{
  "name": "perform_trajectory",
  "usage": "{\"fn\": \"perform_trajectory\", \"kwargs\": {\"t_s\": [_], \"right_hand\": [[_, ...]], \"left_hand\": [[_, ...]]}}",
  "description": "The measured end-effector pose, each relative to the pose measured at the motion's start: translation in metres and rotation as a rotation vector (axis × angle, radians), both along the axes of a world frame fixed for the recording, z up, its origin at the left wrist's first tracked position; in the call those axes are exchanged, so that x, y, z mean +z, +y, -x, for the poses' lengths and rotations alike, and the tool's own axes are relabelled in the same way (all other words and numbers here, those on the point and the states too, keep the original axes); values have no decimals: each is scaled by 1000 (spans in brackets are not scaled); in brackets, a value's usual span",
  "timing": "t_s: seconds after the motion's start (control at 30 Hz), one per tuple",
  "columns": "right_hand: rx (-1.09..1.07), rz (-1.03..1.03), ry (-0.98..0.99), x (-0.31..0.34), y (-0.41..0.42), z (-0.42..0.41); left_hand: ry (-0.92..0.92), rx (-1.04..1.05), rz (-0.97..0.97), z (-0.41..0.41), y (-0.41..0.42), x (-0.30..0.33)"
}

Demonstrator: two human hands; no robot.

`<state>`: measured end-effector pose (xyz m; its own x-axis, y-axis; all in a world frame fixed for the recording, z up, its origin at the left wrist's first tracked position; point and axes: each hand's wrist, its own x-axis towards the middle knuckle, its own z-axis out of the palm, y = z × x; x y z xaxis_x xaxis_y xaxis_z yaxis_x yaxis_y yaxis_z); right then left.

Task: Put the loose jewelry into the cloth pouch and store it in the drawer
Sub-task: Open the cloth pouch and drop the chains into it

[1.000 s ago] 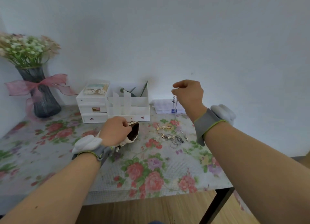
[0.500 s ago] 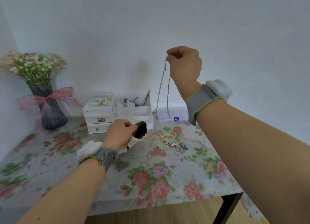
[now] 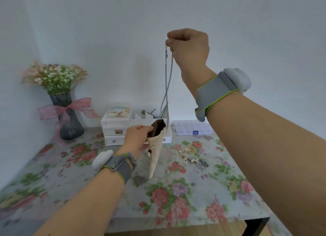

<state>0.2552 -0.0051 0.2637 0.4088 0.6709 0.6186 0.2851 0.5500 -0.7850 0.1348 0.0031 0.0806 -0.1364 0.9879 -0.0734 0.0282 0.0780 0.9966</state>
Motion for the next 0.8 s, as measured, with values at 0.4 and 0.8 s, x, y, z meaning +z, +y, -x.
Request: {"fn": "perform_trajectory", "kwargs": {"t_s": [0.4,0.8], "right_hand": [[72,-42,-57,22,-3,33],[60,56,-121,-17,7,37]], "left_hand": [[-45,8,57,13,0,-3],[-86,60,93,18,1,-9]]}}
